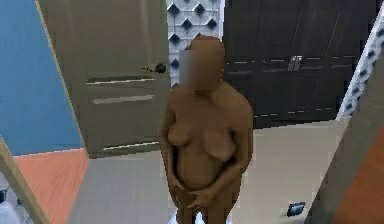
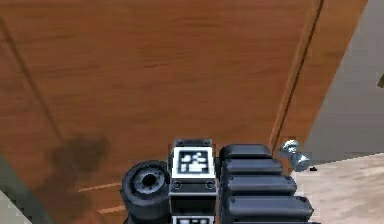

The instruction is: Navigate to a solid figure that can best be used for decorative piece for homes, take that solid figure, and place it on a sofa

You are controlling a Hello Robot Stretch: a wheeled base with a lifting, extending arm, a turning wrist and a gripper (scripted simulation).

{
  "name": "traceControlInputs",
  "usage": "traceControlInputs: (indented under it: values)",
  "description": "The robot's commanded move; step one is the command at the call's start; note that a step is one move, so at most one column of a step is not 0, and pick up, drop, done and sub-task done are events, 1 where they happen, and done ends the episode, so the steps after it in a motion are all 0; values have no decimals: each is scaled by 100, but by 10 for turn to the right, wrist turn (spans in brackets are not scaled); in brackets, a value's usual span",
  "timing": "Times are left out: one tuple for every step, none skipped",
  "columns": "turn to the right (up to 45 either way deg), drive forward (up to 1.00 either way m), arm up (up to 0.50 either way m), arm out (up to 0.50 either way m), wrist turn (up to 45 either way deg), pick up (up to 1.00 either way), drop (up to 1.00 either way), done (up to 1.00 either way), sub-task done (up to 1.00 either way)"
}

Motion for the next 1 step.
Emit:
traceControlInputs:
  values:
    - [0, 55, 0, 0, 0, 0, 0, 0, 0]
